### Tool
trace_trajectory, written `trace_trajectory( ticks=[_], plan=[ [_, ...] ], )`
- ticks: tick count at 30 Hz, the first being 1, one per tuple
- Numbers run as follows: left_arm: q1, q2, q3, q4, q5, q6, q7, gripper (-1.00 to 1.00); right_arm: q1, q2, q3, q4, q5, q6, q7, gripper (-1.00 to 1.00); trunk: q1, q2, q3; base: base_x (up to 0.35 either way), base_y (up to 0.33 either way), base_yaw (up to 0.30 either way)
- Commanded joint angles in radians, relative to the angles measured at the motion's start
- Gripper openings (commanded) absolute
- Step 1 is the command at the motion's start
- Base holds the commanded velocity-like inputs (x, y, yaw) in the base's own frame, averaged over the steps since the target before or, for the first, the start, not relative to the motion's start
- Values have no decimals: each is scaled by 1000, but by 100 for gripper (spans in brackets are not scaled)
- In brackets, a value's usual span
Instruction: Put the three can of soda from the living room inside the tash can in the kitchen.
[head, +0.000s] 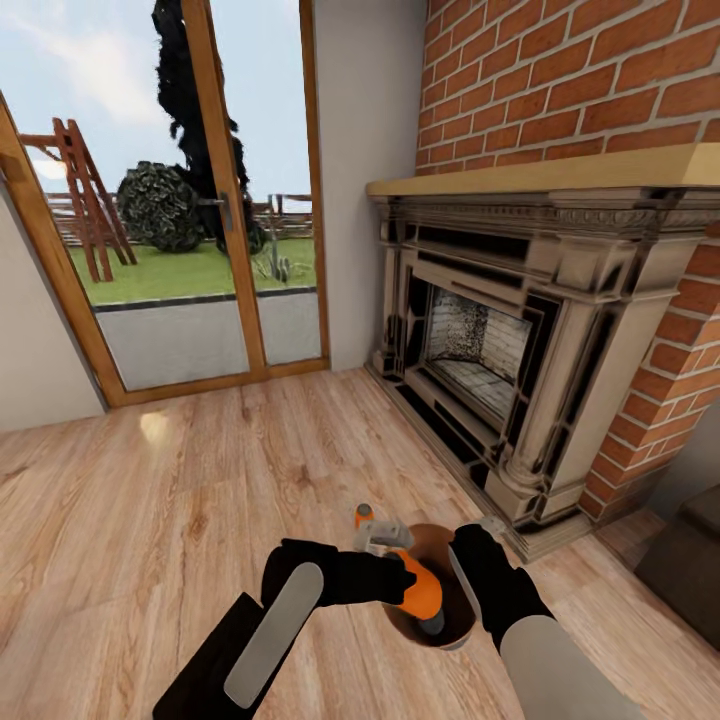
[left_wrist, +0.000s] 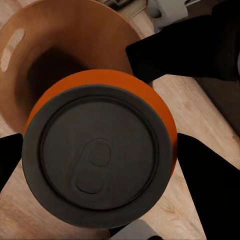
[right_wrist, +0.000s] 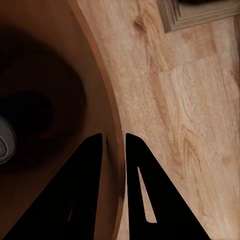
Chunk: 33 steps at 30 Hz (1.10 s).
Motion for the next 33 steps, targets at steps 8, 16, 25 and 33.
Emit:
trace_trajectory(
  ticks=[8, 16, 25, 33],
  plan=[
    [-1, -3, -13, 33, -17, -56, 4, -100, 0, 26, 11, -1, 1, 10, 9, -100, 0, 0, 0, 0, 0, 0],
    [-1, -9, -13, 68, -87, -85, 2, -100, 0, 31, 12, -1, 0, 13, 10, -100, 0, 0, 0, 0, 0, 0],
    [-22, -16, -14, 145, -99, -119, 1, -100, 0, 31, 12, -3, 0, 14, 12, -100, 0, 0, 0, 0, 0, 0],
    [-38, -17, -14, 216, -100, -164, -4, -100, 0, 32, 13, -5, 0, 14, 13, -100, 0, 0, 0, 0, 0, 0]
  ],
)
